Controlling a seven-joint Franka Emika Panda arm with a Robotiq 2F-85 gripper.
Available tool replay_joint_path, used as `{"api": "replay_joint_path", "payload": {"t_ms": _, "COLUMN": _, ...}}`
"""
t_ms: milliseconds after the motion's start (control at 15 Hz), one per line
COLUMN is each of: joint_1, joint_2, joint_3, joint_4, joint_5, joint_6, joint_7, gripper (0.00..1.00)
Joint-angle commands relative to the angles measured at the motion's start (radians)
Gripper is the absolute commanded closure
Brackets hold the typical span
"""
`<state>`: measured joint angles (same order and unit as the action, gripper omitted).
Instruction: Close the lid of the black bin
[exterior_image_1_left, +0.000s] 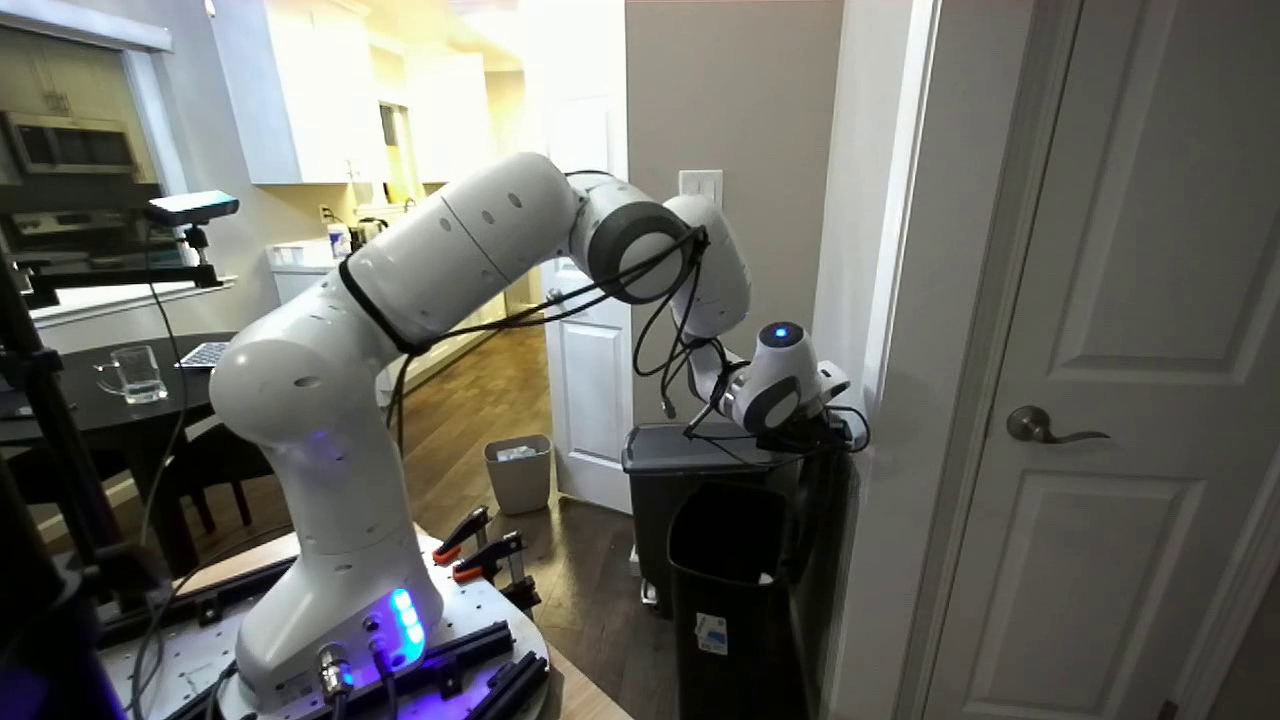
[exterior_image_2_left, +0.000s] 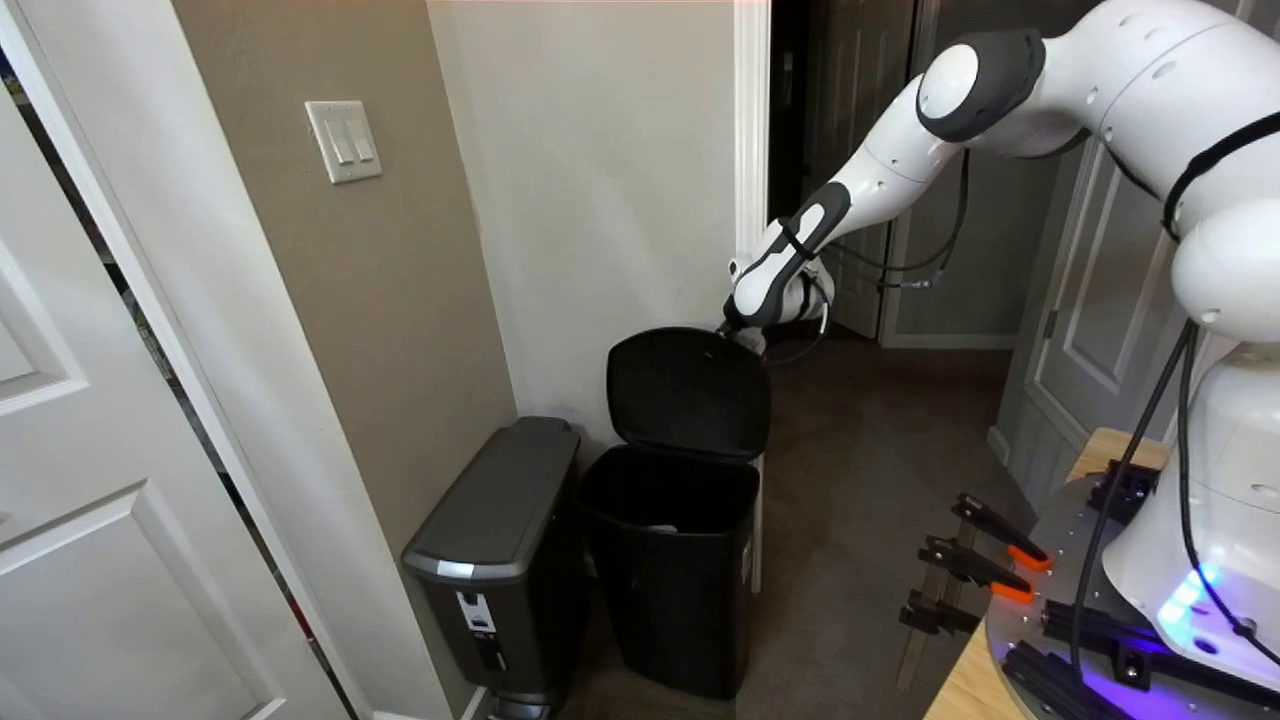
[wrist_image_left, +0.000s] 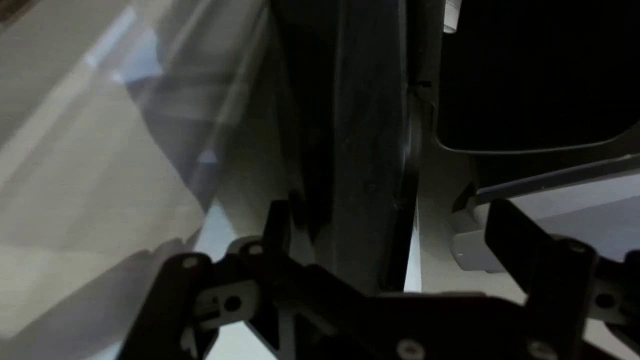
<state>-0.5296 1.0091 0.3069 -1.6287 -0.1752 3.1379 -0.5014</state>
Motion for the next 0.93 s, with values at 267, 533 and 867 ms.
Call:
{"api": "replay_joint_path", "payload": {"t_ms": 267, "joint_1": -0.207, "joint_2": 0.204, "joint_3": 0.416, "joint_4": 0.060, "joint_5": 0.002, "joint_6": -0.074, "joint_7": -0.053, "gripper": 0.00}}
{"api": "replay_joint_path", "payload": {"t_ms": 533, "joint_1": -0.270, "joint_2": 0.327, "joint_3": 0.545, "joint_4": 0.050, "joint_5": 0.029, "joint_6": -0.166, "joint_7": -0.057, "gripper": 0.00}}
{"api": "replay_joint_path", "payload": {"t_ms": 867, "joint_1": -0.348, "joint_2": 0.460, "joint_3": 0.665, "joint_4": 0.052, "joint_5": 0.084, "joint_6": -0.260, "joint_7": -0.067, "gripper": 0.00}}
